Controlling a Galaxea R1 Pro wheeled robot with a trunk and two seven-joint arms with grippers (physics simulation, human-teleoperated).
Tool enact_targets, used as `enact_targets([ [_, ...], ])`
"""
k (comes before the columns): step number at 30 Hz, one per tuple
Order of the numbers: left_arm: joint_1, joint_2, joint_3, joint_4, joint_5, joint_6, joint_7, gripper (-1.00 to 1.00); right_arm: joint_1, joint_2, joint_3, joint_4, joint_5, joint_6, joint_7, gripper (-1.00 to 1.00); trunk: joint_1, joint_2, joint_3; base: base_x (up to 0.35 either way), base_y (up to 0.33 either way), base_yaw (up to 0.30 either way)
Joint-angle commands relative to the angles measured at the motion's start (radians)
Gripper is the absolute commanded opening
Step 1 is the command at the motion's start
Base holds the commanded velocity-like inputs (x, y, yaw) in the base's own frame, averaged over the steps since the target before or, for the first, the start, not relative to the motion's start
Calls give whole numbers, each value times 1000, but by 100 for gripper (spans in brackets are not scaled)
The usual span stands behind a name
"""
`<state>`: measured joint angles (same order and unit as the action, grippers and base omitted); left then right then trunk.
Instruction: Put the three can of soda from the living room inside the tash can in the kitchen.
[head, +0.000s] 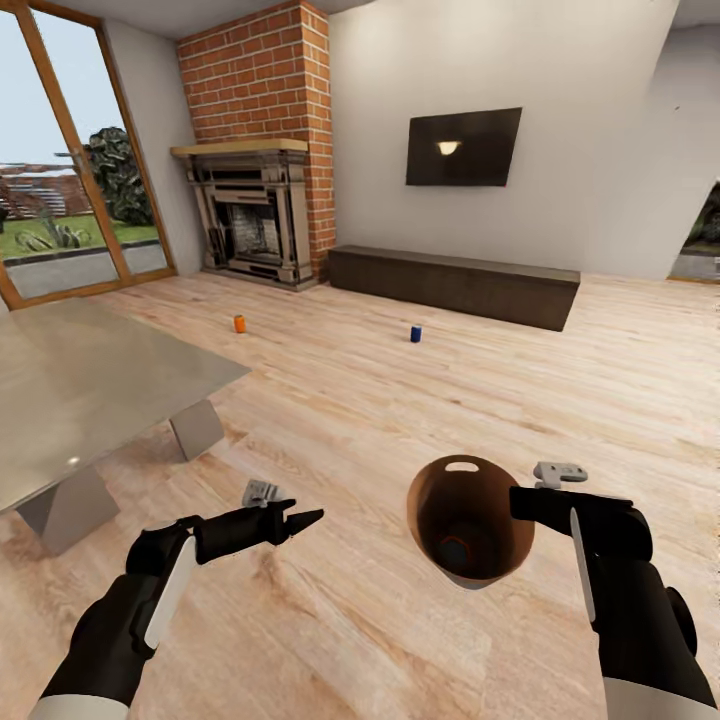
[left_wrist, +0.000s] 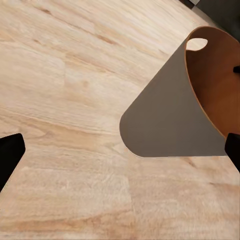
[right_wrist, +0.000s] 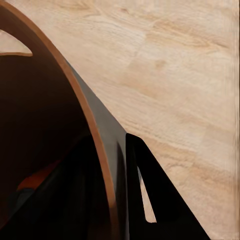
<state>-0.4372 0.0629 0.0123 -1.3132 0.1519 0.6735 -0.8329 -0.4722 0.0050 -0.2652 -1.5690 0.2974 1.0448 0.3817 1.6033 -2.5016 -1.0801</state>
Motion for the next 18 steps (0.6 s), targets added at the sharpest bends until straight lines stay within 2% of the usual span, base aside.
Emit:
enact_targets([
  [1,0,0,0,0,0,0,0,100,0,0,0,0,-20,2,0,-100,0,0,1,337,0,-218],
  [18,0,0,-2,0,0,0,0,100,0,0,0,0,-20,2,0,-100,0,0,12,337,0,-218],
])
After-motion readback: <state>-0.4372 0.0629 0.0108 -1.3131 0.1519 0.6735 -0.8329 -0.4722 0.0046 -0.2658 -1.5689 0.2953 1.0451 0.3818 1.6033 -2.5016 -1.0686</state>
